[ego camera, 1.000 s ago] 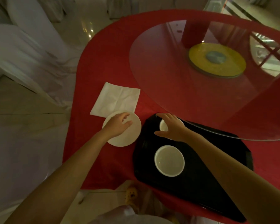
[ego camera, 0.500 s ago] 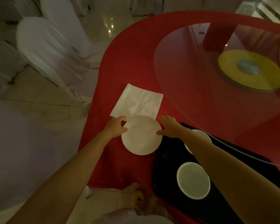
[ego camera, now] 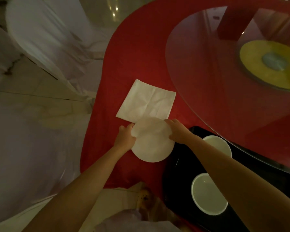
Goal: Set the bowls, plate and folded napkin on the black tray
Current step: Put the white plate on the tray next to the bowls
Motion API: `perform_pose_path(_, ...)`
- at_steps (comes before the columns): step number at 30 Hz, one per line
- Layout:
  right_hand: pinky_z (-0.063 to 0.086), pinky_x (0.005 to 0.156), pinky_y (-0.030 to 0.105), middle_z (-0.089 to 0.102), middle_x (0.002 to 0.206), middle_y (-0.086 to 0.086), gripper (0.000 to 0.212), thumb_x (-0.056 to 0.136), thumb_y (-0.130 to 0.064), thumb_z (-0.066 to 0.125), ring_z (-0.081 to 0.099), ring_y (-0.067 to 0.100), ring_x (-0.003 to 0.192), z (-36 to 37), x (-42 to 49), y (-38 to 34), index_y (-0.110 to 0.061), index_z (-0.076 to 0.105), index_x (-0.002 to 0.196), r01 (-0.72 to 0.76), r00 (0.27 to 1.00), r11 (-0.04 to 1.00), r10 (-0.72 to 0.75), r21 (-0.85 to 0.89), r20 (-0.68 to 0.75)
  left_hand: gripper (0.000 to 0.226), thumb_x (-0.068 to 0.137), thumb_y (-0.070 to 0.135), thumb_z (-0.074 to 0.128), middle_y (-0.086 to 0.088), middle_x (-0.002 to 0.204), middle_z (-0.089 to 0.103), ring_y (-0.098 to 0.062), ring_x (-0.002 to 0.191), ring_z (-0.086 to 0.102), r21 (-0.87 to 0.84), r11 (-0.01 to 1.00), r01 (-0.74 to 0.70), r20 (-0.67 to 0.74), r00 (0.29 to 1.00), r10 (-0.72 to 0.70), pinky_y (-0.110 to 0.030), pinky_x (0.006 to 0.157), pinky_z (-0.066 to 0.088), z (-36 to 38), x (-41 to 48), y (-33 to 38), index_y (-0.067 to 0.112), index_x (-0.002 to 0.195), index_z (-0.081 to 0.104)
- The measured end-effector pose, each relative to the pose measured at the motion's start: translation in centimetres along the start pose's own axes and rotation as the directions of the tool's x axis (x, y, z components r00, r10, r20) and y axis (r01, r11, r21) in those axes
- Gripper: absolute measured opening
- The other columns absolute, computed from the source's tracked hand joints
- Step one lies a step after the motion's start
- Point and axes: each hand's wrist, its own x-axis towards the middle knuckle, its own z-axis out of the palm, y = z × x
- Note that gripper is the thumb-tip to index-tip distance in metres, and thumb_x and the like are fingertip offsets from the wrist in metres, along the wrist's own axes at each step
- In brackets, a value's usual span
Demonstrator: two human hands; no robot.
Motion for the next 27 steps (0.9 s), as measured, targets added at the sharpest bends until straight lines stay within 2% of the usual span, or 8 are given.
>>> perform_pose_path(6,0.041,0.093,0.032,0.037,0.136,0.014,0.066,0.084,0.003,0.048,0.044,0.030,0.120,0.2,0.1,-0.3,-0.019,0.027,0.143,0.026,0.996,0.995,-0.016,0.101,-0.093,0.062,0.080,0.002,0.051,-0.018,0.119,0.049,-0.029,0.108,0.050,-0.062,0.996,-0.064,-0.052,0.997,0.061,-0.029,0.084,0.039,-0.4,-0.4,-0.5,0.022,0.138,0.038)
perform_pose_path(9,0.040,0.090,0.029,0.039,0.134,0.013,0.065,0.084,0.004,0.047,0.045,0.030,0.117,-0.1,0.3,-0.8,-0.020,0.031,0.141,0.051,0.990,0.989,-0.032,0.141,-0.136,0.064,0.080,0.001,0.052,-0.020,0.119,0.050,-0.031,0.112,0.048,-0.074,0.994,-0.086,-0.090,0.993,0.079,-0.034,0.090,0.040,-1.2,-0.6,-0.5,0.021,0.139,0.037)
perform_pose_path(14,0.039,0.088,0.027,0.040,0.133,0.012,0.066,0.083,0.004,0.049,0.045,0.029,0.118,-1.6,-0.3,-1.4,-0.020,0.031,0.142,0.087,0.979,0.977,-0.047,0.195,-0.199,0.061,0.083,0.002,0.056,-0.019,0.131,0.046,-0.031,0.121,0.045,-0.062,0.992,-0.106,-0.160,0.982,0.095,-0.036,0.100,0.037,-3.3,-0.7,0.5,0.013,0.139,0.036)
perform_pose_path(18,0.037,0.086,0.025,0.042,0.131,0.013,0.068,0.080,0.004,0.053,0.045,0.029,0.117,-3.5,-2.3,-0.4,-0.018,0.033,0.141,0.118,0.960,0.963,-0.049,0.242,-0.274,0.058,0.084,0.002,0.055,-0.017,0.127,0.050,-0.026,0.111,0.051,-0.054,0.980,-0.192,-0.233,0.957,0.175,-0.031,0.093,0.042,-4.5,-1.2,3.0,0.014,0.138,0.039)
perform_pose_path(20,0.039,0.089,0.028,0.043,0.130,0.014,0.069,0.079,0.004,0.055,0.045,0.030,0.117,-4.6,-3.7,0.6,-0.018,0.034,0.141,0.126,0.949,0.959,-0.042,0.254,-0.312,0.057,0.084,0.001,0.055,-0.016,0.123,0.051,-0.018,0.098,0.051,-0.055,0.969,-0.240,-0.252,0.943,0.219,-0.024,0.084,0.040,-4.6,-1.7,4.6,0.015,0.138,0.040)
perform_pose_path(22,0.041,0.095,0.035,0.043,0.130,0.015,0.070,0.078,0.004,0.057,0.044,0.031,0.118,-5.6,-5.4,1.9,-0.019,0.035,0.140,0.121,0.936,0.956,-0.021,0.267,-0.351,0.057,0.084,0.001,0.057,-0.016,0.117,0.052,-0.015,0.089,0.049,-0.059,0.957,-0.286,-0.261,0.929,0.261,-0.023,0.080,0.038,-4.3,-2.4,6.6,0.015,0.137,0.041)
perform_pose_path(27,0.042,0.097,0.043,0.045,0.128,0.015,0.068,0.079,0.001,0.059,0.046,0.033,0.116,-7.3,-10.7,6.9,-0.018,0.035,0.140,0.071,0.907,0.956,0.056,0.283,-0.417,0.057,0.082,0.002,0.057,-0.016,0.114,0.054,-0.020,0.088,0.053,-0.047,0.913,-0.405,-0.227,0.895,0.385,-0.027,0.079,0.041,-2.2,-4.4,12.3,0.017,0.135,0.045)
